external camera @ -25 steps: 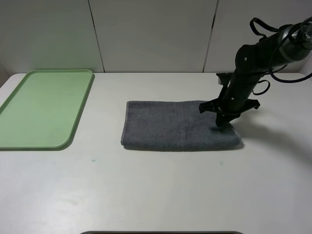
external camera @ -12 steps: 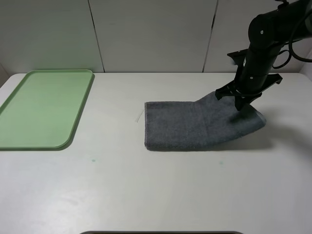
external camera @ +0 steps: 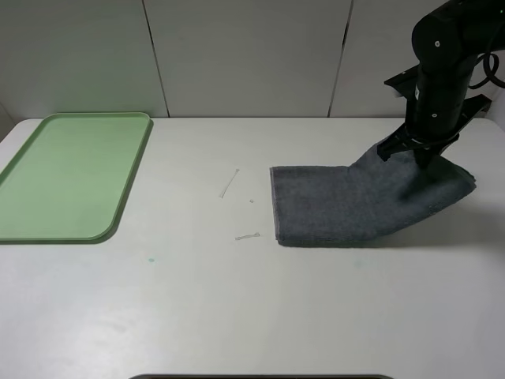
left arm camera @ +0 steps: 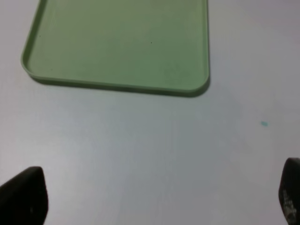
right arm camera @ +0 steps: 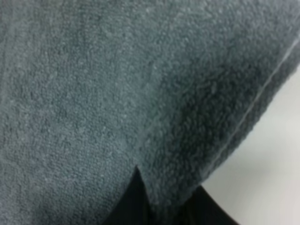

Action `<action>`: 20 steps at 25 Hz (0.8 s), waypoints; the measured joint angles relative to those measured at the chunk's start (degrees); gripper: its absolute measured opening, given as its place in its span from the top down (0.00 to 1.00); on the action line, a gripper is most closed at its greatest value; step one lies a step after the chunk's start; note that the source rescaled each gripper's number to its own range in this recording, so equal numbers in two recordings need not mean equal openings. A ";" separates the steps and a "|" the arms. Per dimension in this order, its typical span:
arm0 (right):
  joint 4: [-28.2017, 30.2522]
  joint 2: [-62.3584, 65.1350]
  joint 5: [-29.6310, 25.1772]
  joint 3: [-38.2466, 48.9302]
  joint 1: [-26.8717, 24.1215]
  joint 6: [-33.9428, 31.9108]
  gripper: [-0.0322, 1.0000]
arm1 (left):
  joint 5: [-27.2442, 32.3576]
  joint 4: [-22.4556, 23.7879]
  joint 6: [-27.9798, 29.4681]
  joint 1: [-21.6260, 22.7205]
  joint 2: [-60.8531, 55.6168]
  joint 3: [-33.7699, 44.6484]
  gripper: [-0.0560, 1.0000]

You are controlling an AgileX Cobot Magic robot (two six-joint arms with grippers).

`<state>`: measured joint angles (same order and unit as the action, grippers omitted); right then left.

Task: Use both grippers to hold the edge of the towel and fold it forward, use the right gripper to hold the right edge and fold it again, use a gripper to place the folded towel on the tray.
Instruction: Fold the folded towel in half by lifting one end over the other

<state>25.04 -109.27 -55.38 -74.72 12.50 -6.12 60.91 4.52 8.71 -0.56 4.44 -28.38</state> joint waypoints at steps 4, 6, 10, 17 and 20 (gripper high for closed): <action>4.00 0.00 -1.96 0.00 0.00 -1.24 0.90 | 0.00 0.00 0.00 0.00 0.00 0.00 0.00; 4.91 0.00 -2.71 0.00 0.00 -2.07 0.90 | 0.00 0.00 0.00 0.00 0.00 0.00 0.00; 2.95 0.08 -3.06 0.00 0.00 -2.45 0.90 | 0.00 0.00 0.00 0.00 0.00 0.00 0.00; -8.28 0.47 -1.88 0.00 0.00 -2.45 0.90 | 0.00 0.00 0.00 0.00 0.00 0.00 0.00; -12.13 0.47 -1.18 0.00 0.19 -2.45 0.90 | 0.00 0.00 0.00 0.00 0.00 0.00 0.00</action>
<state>12.91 -108.80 -56.56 -74.72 12.69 -8.57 60.91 4.52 8.71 -0.56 4.44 -28.38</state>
